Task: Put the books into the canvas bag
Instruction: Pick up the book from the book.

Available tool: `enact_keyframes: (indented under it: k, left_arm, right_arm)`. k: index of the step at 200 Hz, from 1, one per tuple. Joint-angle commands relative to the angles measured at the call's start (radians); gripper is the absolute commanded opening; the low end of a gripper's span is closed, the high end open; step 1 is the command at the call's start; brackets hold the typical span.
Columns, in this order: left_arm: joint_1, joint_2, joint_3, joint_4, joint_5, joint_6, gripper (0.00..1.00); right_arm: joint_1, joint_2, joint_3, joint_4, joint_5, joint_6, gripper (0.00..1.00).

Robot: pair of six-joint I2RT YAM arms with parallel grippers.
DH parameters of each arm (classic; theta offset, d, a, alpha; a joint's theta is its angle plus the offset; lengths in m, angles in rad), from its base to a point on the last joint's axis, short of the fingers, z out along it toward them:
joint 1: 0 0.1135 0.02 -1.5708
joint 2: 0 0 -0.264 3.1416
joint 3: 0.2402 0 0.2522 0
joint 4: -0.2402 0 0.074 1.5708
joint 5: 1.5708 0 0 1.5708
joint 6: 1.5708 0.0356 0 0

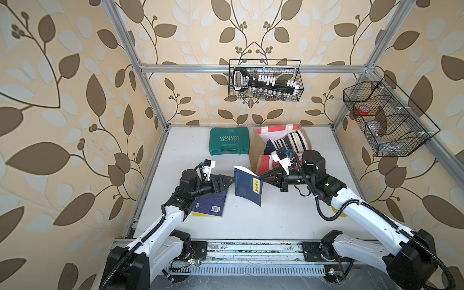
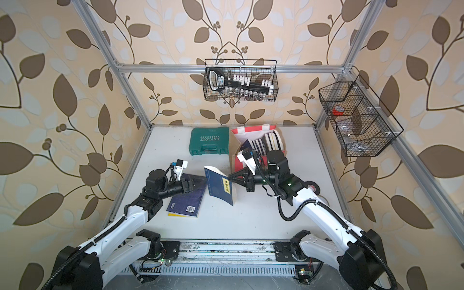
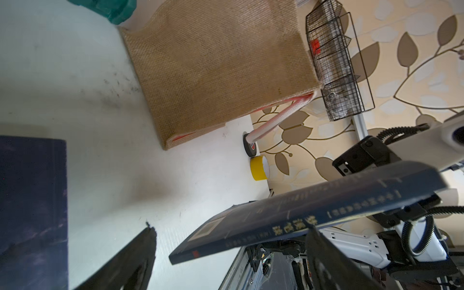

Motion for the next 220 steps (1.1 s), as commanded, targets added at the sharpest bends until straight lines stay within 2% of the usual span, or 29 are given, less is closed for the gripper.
enact_keyframes:
  k: [1,21,41,72,82,140,149,155,169,199,220]
  left_arm:
    - [-0.013,-0.021,-0.013,0.149,0.036,-0.017,0.93]
    - [-0.033,-0.020,-0.027,0.258,0.085,-0.062,0.87]
    - [-0.092,-0.017,-0.026,0.335,0.120,-0.076,0.84]
    - [-0.207,0.012,0.028,0.254,0.124,0.005,0.82]
    - [-0.235,0.025,0.053,0.204,0.117,0.042,0.77]
    - [-0.260,-0.002,0.137,0.011,0.073,0.109,0.27]
    - [-0.261,-0.014,0.158,-0.045,0.061,0.127,0.14]
    - [-0.261,-0.024,0.172,-0.087,0.043,0.136,0.00]
    - [-0.261,-0.035,0.215,-0.204,0.007,0.167,0.00]
    - [-0.261,-0.018,0.357,-0.406,0.048,0.243,0.00]
    - [-0.261,0.005,0.484,-0.608,0.072,0.358,0.00]
  right_arm:
    - [-0.026,-0.026,0.058,-0.007,-0.134,0.017,0.00]
    - [-0.061,-0.022,0.077,0.023,-0.179,0.080,0.00]
    - [-0.089,0.005,0.097,0.064,-0.225,0.155,0.00]
    - [-0.110,0.055,0.115,0.121,-0.259,0.229,0.00]
    - [-0.110,0.064,0.122,0.125,-0.253,0.236,0.00]
    - [-0.178,0.049,0.115,0.072,-0.143,0.241,0.00]
    - [-0.190,0.041,0.105,0.070,-0.139,0.243,0.00]
    - [-0.197,0.031,0.098,0.069,-0.131,0.242,0.00]
    - [-0.218,0.013,0.084,0.058,-0.121,0.235,0.00]
    - [-0.233,-0.024,0.057,0.047,-0.155,0.202,0.00]
    - [-0.232,-0.046,0.039,0.055,-0.189,0.185,0.30]
